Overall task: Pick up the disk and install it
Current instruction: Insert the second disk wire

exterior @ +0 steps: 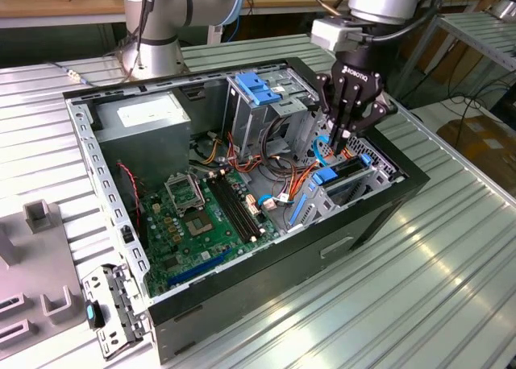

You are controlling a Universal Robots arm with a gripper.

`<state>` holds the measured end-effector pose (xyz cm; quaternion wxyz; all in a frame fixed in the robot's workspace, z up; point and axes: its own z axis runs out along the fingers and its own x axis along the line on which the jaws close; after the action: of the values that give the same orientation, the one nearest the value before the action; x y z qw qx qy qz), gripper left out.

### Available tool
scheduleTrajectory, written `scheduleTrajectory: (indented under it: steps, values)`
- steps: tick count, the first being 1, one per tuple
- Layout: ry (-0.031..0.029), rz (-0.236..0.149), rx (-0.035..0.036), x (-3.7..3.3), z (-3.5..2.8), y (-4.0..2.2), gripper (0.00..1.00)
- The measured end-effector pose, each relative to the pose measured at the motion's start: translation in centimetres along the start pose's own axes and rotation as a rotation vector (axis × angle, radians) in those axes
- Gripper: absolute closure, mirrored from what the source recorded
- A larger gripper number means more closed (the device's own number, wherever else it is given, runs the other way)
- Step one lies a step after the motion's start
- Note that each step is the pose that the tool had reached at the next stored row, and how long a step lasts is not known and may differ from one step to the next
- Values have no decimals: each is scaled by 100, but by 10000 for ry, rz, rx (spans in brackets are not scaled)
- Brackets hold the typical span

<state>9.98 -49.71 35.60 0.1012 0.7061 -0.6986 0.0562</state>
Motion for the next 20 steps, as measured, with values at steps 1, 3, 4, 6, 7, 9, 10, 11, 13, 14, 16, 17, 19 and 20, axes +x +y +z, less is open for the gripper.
scheduleTrajectory:
  steps: [1,3,4,6,7,9,10,11,13,14,16,17,19,20]
  values:
    - [-128,-8,5,15,4,0,84]
    - [-431,-30,21,48,11,0,84]
    - [-595,-43,33,74,17,1,84]
    - [-695,-59,52,118,28,4,84]
    - [-698,-72,69,138,34,6,84]
    - [-698,-93,82,142,35,8,84]
    - [-697,-94,83,142,35,8,84]
    - [-697,-100,84,143,35,8,84]
    - [-697,-104,85,142,35,8,84]
    - [-697,-105,85,142,35,8,84]
    - [-697,-105,85,142,35,8,84]
    - [-696,-106,85,142,35,8,84]
    - [-696,-106,86,142,35,8,84]
    - [-696,-107,86,142,35,8,84]
